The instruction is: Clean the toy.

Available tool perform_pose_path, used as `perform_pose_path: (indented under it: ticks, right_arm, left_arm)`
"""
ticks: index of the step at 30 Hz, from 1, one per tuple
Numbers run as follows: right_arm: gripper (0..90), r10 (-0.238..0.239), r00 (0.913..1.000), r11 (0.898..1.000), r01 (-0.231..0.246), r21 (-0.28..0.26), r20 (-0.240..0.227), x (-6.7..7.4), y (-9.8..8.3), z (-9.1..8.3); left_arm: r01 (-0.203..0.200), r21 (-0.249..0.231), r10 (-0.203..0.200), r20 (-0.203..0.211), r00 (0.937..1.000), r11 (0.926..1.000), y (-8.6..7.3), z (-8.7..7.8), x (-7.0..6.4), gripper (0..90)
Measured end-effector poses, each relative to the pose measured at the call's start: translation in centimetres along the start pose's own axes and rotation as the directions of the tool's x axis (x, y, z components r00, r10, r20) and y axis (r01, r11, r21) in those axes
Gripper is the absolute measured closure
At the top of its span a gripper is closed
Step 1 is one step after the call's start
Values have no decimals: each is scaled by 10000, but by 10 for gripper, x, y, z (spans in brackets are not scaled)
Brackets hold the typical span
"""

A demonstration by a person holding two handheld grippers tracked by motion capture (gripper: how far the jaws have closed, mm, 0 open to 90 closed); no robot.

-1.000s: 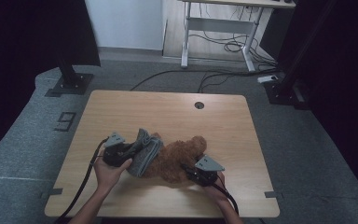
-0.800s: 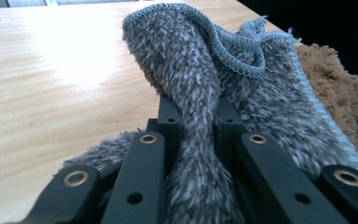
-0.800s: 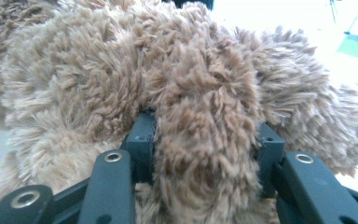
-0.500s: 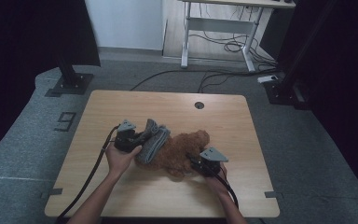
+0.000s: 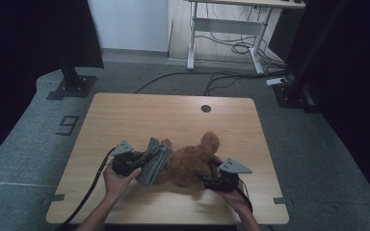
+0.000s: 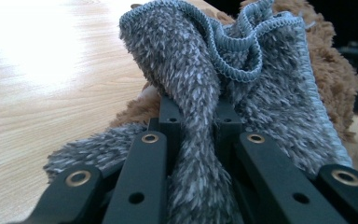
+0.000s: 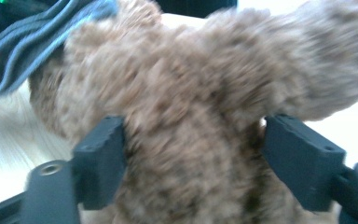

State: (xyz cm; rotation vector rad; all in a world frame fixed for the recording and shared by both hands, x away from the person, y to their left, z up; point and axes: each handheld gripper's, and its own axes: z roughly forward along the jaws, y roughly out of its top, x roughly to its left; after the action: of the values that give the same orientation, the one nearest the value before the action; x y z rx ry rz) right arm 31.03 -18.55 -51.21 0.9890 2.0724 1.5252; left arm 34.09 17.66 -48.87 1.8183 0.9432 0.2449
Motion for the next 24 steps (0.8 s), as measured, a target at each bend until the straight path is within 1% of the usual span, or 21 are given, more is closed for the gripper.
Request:
perform_pose_path:
  ticks: [1,3,4,7,8,9,10,12,13,14,15,17,19,21,22,24]
  right_arm:
    - [192,59,10000,10000,-59,-24,-17,-2,2,-1]
    - [148,258,9994,9997,-257,60,-244,-9,8,-2]
    - [130,437,9982,9989,-430,173,-410,-13,11,0]
    - [96,840,9923,9959,-805,410,-905,-20,13,11]
    - [70,930,9904,9940,-864,669,-1018,-22,13,17]
    - [54,942,9895,9934,-863,755,-1097,-22,12,21]
    - [50,909,9874,9928,-796,892,-1299,-21,12,26]
    - [69,899,9793,9910,-698,1141,-1815,-18,11,34]
    - [87,781,9773,9903,-531,1287,-1969,-15,10,37]
    - [119,457,9808,9900,-191,1397,-1896,-11,9,40]
    - [151,297,9828,9889,-24,1483,-1822,-8,8,41]
    - [229,131,9832,9879,154,1542,-1818,-5,7,40]
    - [330,-149,9867,9876,398,1520,-1618,-1,6,37]
    - [416,-428,9926,9887,585,1381,-1140,3,5,37]
    - [454,-552,9957,9897,645,1275,-750,5,5,38]
    - [486,-625,9978,9920,647,1081,-233,6,4,42]
  left_arm:
    - [-94,-31,94,-7,10000,10000,-1,-1,-2,786]
    - [-182,-83,182,27,9998,9998,-3,-2,-3,786]
    - [-196,-97,197,73,9998,9998,-4,-2,-3,786]
    - [-223,-123,225,137,9997,9997,-6,-3,-3,787]
    - [-206,-141,208,146,9997,9997,-7,-4,-3,787]
    - [-236,-154,239,158,9996,9996,-8,-4,-4,787]
    - [-232,-162,235,171,9996,9996,-9,-5,-4,787]
    - [-219,-165,222,203,9995,9996,-10,-5,-4,787]
    - [-235,-163,238,202,9995,9996,-11,-6,-4,787]
    - [-241,-175,244,190,9995,9996,-12,-6,-5,787]
    - [-272,-191,276,179,9995,9994,-13,-7,-6,787]
    - [-291,-252,296,178,9994,9993,-14,-9,-7,786]
    - [-336,-365,340,109,9994,9988,-15,-9,-8,785]
    - [-191,-517,194,54,9998,9985,-11,-6,-5,784]
    - [-118,-551,121,39,9999,9984,-7,-5,-3,782]
    - [-10,-552,11,17,10000,9985,1,-1,1,781]
